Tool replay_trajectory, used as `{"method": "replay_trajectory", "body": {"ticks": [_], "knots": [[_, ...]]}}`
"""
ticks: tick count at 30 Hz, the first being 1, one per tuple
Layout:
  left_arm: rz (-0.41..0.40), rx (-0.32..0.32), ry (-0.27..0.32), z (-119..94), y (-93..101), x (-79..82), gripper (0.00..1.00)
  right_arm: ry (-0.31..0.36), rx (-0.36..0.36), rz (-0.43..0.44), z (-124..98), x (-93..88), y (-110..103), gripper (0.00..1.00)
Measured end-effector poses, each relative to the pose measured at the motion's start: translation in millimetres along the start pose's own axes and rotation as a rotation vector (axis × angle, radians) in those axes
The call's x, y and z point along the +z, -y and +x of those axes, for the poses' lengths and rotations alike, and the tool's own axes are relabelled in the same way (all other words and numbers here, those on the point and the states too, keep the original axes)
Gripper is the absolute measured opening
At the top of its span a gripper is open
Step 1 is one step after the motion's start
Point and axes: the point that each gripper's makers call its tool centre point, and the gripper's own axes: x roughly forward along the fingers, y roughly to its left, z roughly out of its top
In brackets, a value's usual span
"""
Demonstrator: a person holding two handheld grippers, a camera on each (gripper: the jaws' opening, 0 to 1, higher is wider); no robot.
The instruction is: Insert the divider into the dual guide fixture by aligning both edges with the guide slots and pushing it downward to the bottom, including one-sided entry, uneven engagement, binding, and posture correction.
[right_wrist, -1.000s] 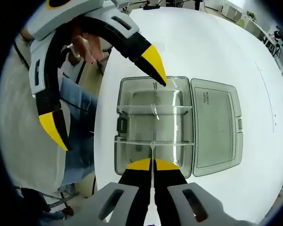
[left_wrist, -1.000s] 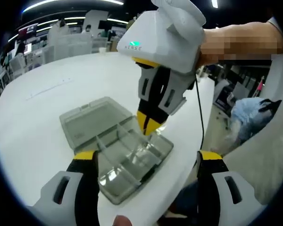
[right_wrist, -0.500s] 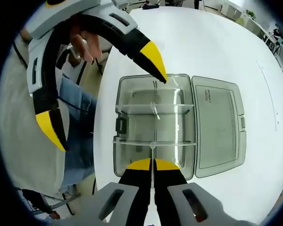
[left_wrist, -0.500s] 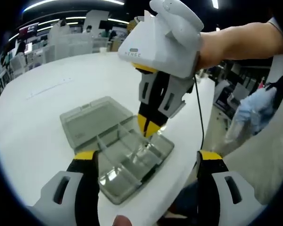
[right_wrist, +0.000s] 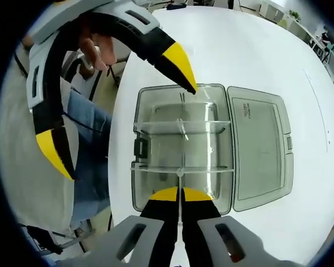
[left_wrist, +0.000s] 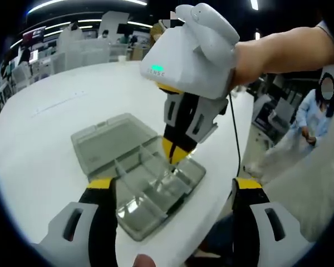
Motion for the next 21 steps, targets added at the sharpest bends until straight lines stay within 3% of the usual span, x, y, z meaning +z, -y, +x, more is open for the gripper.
{"method": "replay_trajectory", "body": {"ticks": [21], "knots": [[0.001, 0.0, -0.001, -0.6, -1.4, 0.6, 0.82, -0.016, -0.04, 0.058, 4.5, 0.2, -0.3, 0.0]]}}
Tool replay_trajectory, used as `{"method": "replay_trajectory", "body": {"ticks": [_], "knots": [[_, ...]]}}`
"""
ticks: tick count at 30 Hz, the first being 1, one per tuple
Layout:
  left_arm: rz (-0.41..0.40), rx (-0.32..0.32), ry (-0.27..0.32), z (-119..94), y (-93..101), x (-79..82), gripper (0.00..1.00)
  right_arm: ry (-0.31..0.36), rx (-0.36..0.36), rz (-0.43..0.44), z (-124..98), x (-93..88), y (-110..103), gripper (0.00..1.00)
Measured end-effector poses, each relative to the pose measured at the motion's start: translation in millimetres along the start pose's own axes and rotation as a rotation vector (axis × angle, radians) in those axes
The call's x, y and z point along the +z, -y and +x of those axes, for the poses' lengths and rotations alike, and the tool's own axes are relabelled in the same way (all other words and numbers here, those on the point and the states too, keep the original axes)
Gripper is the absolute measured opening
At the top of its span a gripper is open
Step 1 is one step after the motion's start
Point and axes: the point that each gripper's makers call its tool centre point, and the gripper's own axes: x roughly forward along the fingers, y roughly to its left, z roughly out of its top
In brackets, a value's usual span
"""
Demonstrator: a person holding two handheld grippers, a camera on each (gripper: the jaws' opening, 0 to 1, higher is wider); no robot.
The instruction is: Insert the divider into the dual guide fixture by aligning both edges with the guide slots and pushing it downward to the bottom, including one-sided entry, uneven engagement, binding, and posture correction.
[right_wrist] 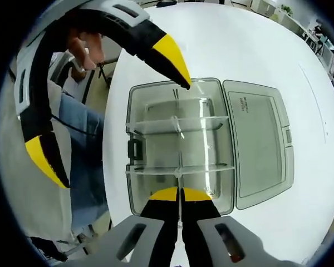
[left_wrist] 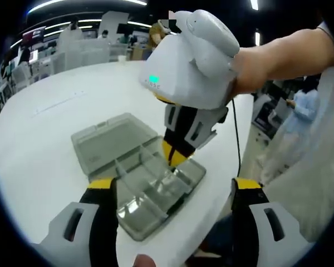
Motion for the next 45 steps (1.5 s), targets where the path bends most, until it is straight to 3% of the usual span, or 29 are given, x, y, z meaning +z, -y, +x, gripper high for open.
{"method": "replay_trajectory", "body": {"ticks": [45], "knots": [[0.003, 0.009, -0.003, -4.3, 2.8, -1.6, 0.8, -0.005, -0.043, -0.111, 3.5, -1.6, 0.4, 0.0]]}}
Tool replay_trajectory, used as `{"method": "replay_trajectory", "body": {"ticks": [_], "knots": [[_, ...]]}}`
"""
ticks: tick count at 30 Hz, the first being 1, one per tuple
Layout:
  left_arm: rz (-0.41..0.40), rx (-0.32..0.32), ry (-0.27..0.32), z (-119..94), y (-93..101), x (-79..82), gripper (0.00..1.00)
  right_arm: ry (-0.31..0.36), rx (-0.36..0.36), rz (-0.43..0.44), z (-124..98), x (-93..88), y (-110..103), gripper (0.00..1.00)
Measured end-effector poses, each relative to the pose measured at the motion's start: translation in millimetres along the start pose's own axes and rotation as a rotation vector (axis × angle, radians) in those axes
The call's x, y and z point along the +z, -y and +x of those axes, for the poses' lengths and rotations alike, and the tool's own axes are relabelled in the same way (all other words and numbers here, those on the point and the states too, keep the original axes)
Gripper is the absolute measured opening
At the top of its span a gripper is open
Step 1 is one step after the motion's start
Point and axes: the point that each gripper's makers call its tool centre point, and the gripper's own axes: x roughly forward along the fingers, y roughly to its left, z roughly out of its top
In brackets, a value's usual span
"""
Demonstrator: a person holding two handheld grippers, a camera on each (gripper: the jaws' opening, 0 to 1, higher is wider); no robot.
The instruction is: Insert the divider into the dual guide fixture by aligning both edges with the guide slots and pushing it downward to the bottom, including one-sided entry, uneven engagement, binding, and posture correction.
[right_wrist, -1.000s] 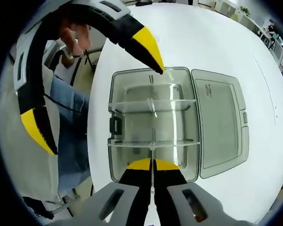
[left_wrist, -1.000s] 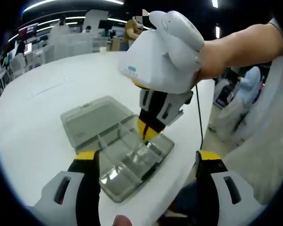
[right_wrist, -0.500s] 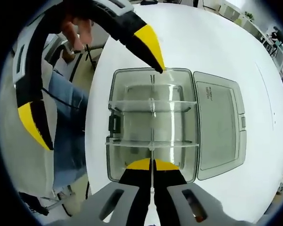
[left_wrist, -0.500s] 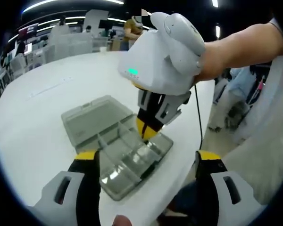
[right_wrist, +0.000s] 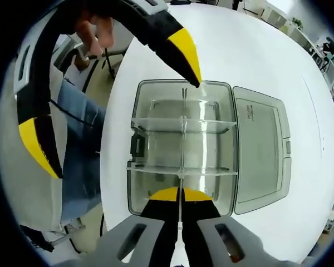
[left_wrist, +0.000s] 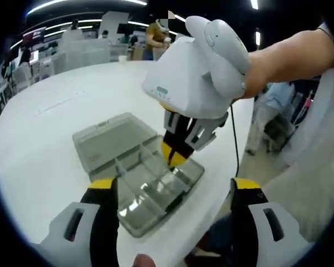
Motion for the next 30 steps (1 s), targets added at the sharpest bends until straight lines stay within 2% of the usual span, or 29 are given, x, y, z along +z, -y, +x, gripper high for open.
{"method": "replay_trajectory", "body": {"ticks": [12, 16, 19, 22, 25, 30], "knots": [[-0.004, 0.005, -0.005, -5, -4.0, -5.4, 0.8, 0.006, 0.015, 0.02, 1, 0.0, 1, 0.0], [-0.001, 0.004, -0.005, -9, -5.3, -6.3, 0.8, 0.009, 0.016, -0.012, 1, 0.2, 1, 0.0], [0.004, 0.005, -0.009, -12, -7.4, -7.3, 0.81, 0.016, 0.027, -0.001, 1, 0.1, 0, 0.0], [0.011, 0.005, -0.012, -17, -10.9, -8.4, 0.81, 0.031, 0.033, 0.001, -1, 1.0, -3, 0.07], [0.017, 0.003, -0.015, -22, -13.3, -9.5, 0.81, 0.04, 0.015, -0.008, -3, 0.5, 0, 0.09], [0.03, -0.001, -0.021, -31, -19.5, -11.3, 0.82, 0.084, 0.015, 0.019, -9, 4.0, 0, 0.19]]}}
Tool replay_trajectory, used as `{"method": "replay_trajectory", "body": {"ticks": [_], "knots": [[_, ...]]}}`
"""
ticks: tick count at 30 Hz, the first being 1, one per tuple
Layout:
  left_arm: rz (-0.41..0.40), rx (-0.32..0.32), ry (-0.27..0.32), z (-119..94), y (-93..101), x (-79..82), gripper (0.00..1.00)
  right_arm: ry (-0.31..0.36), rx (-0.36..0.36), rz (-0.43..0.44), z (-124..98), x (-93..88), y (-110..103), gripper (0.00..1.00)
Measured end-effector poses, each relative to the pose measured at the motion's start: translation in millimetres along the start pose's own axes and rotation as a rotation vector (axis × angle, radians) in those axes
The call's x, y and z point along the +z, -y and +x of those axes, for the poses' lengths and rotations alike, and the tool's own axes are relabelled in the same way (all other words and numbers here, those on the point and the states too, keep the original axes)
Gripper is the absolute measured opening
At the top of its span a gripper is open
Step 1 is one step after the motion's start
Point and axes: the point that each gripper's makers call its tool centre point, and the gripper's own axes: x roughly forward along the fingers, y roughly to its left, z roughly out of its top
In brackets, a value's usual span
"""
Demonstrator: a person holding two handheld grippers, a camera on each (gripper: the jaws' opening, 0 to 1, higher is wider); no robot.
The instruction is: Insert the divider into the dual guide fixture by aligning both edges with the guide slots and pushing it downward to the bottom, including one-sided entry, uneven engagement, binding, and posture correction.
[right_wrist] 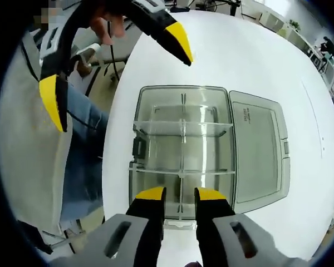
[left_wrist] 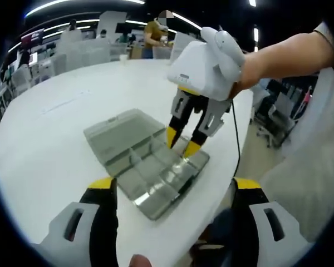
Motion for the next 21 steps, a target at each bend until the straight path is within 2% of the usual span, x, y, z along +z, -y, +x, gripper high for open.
{"method": "replay_trajectory", "body": {"ticks": [6, 13, 21], "knots": [[0.019, 0.001, 0.004, -13, -11.0, 1.4, 0.81, 0.066, -0.016, 0.018, -11, 5.8, 1, 0.24], [0.03, 0.015, 0.0, -31, -28.5, -2.2, 0.81, 0.129, -0.039, 0.034, -19, 4.2, 1, 0.3], [0.064, 0.014, -0.052, -45, -43.0, -20.9, 0.8, 0.225, -0.038, 0.065, -25, 5.9, -6, 0.36]]}}
